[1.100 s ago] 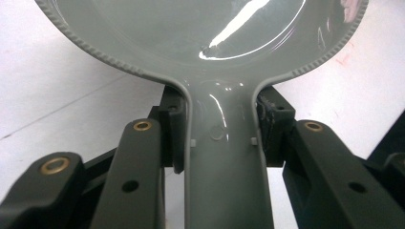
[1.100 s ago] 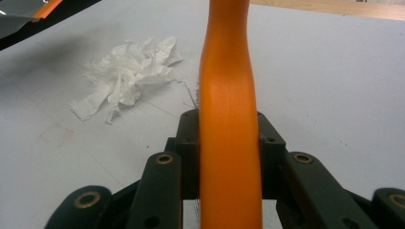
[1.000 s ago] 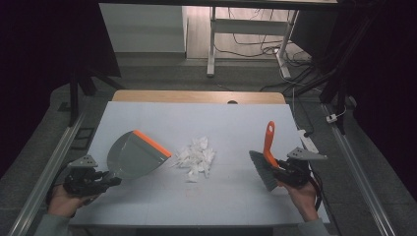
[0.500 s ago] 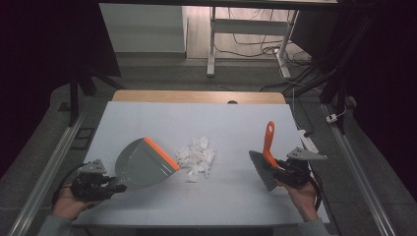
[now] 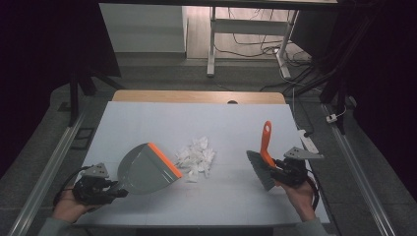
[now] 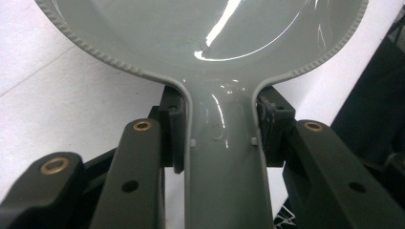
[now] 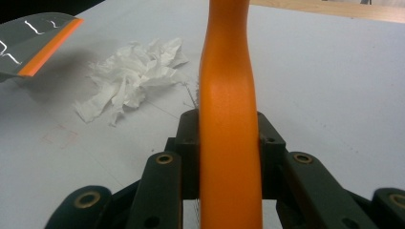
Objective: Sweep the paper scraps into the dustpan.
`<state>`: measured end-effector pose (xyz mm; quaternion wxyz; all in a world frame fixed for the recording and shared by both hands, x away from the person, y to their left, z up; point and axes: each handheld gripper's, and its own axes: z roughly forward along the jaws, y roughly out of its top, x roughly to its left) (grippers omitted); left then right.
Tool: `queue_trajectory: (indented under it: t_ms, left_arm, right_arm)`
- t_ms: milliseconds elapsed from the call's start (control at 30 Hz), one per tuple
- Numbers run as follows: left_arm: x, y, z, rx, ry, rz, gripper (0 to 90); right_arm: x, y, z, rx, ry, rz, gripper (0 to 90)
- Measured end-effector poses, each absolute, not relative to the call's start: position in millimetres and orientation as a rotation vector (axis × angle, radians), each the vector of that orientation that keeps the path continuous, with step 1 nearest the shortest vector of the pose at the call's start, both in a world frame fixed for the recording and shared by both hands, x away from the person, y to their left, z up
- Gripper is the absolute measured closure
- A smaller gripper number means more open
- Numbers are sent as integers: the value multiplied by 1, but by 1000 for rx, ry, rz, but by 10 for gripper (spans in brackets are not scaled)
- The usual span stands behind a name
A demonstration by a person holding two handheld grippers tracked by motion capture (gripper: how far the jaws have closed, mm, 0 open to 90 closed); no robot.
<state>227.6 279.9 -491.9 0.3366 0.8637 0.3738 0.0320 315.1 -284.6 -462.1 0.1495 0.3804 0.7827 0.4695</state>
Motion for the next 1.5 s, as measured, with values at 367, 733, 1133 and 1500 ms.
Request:
queue_trajectory:
  t_ms: [367, 733, 1133, 1500]
  left_arm:
    - [221, 281, -503, 2289, 973, 59, 621]
    - [225, 270, -510, 2344, 952, 47, 620]
    - [227, 268, -511, 2360, 951, 41, 620]
    - [229, 269, -512, 2361, 954, 41, 620]
  right_arm:
    - [325, -254, -463, 1043, 2296, 1341, 700]
    - [335, -233, -465, 1018, 2320, 1332, 700]
    - [348, -224, -459, 1036, 2284, 1357, 701]
    - [367, -202, -459, 1050, 2293, 1370, 700]
